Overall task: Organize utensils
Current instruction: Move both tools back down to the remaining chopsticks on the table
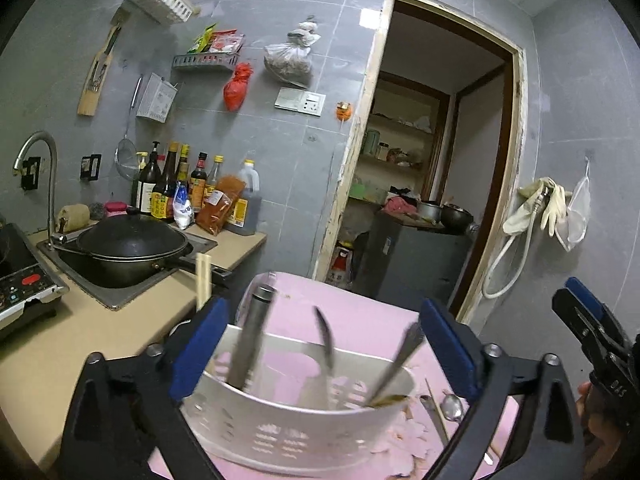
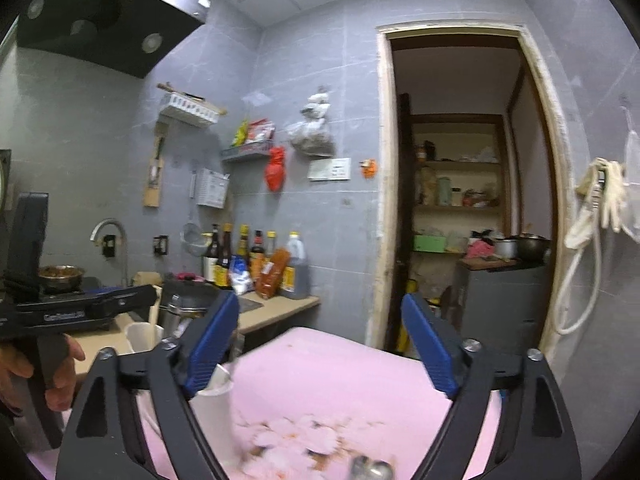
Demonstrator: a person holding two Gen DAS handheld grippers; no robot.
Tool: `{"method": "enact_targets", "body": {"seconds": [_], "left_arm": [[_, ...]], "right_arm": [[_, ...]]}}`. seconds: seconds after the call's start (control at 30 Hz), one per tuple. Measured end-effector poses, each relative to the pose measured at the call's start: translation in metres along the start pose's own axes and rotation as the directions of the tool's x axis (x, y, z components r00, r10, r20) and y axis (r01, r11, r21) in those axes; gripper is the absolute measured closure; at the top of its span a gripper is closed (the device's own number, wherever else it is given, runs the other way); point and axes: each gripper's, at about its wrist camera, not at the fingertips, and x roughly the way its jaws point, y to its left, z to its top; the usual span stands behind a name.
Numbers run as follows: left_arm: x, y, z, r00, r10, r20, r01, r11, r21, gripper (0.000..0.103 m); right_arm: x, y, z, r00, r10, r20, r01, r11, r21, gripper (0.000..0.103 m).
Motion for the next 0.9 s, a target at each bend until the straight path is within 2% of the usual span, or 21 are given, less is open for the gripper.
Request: {"method": "enact_targets", "body": {"seconds": [0.07,0.1,0.33,0.53,0.63,0.7,0.77,0.83,0.9], "left_arm": [[0.000,-0.016,-0.007,1.000,-0.009,-0.006,0.009,1.000,0.016,0.006],[-0.001,-0.023,-0.009,1.000,-0.016,-0.011,0.016,1.000,0.025,0.006],[0.009,-0.076,-0.045,0.986,-0.097,-0.137,0.111,0.988,0.103,0.006],[0.031,-0.106,-0.074,0.956,-0.121,-0.268,0.161,0.978,0.130,0.006],[0.043,-0.117,-0.086,0.933,-0.116,-0.342,0.173,0.975,0.140,0.006],[0.051,-0.123,-0.094,0.916,-0.106,-0.386,0.177,0.972,0.152,0.006],[0.060,-0.127,-0.102,0.898,-0.096,-0.430,0.181,0.970,0.161,0.007],[0.068,-0.130,-0.110,0.878,-0.096,-0.470,0.191,0.969,0.159,0.010],[0.077,-0.131,-0.116,0.850,-0.102,-0.516,0.207,0.967,0.150,0.025]], "right_arm": [[-0.012,-0.013,-0.003,0.999,-0.038,-0.008,0.038,0.999,0.001,0.001],[-0.017,-0.018,-0.005,0.998,-0.054,-0.011,0.054,0.999,0.002,0.000],[-0.045,-0.055,-0.025,0.982,-0.157,-0.108,0.157,0.988,-0.015,0.000],[-0.058,-0.080,-0.051,0.950,-0.199,-0.239,0.201,0.979,-0.017,0.000],[-0.059,-0.089,-0.068,0.927,-0.175,-0.331,0.189,0.982,0.011,0.000],[-0.056,-0.091,-0.079,0.910,-0.140,-0.391,0.165,0.986,0.031,0.005],[-0.054,-0.091,-0.088,0.891,-0.116,-0.438,0.145,0.989,0.034,0.020],[-0.051,-0.089,-0.099,0.870,-0.090,-0.485,0.122,0.992,0.036,0.030],[-0.048,-0.086,-0.109,0.844,-0.053,-0.533,0.093,0.994,0.048,0.037]]}}
